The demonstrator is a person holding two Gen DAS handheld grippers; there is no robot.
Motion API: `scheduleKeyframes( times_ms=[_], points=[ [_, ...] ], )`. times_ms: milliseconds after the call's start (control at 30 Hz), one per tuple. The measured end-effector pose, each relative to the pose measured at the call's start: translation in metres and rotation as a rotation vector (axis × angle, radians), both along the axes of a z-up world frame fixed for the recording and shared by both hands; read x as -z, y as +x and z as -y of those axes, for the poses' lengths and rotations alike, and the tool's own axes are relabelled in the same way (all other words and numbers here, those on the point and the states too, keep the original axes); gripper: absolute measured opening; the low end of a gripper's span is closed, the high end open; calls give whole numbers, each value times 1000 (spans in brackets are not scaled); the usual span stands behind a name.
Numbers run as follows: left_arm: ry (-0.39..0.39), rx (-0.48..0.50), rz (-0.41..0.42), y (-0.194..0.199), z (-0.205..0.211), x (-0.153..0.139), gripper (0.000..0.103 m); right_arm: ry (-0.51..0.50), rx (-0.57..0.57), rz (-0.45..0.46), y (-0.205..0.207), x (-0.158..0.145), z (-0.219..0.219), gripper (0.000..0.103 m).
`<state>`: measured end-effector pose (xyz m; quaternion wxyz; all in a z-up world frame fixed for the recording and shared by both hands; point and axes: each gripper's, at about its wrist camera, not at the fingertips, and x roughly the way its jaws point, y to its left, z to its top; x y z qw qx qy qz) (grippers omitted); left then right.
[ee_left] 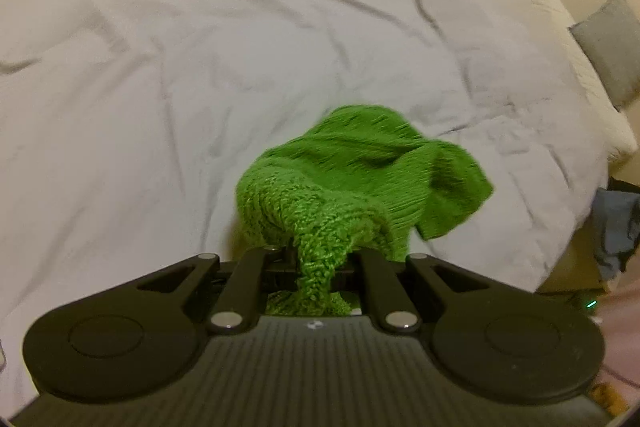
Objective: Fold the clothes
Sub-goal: 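Lift the vest with both grippers and shake it out in the air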
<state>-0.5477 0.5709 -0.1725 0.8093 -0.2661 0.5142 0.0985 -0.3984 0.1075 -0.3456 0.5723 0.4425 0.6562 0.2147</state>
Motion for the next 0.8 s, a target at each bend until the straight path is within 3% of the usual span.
scheduleKeyframes(
  times_ms=[100,333,367,400,433,667,800],
  points=[
    [-1,-11,-22,-6,-14,9,6,-7,-18,22,-17,20,-26,41],
    [3,18,-104,-6,-35,45,7,14,5,81,3,38,-73,39],
    [4,19,-122,-4,-37,52,7,17,7,86,6,39,-78,21],
    [12,18,-135,-3,-38,55,7,14,2,88,10,38,-81,11],
    [22,16,-147,-2,-40,57,7,7,-5,88,13,36,-81,11],
    [68,8,-142,8,-23,30,6,124,43,117,34,-21,-32,8],
    [41,-18,-67,11,3,-7,6,211,89,177,63,-72,4,9]
  ],
)
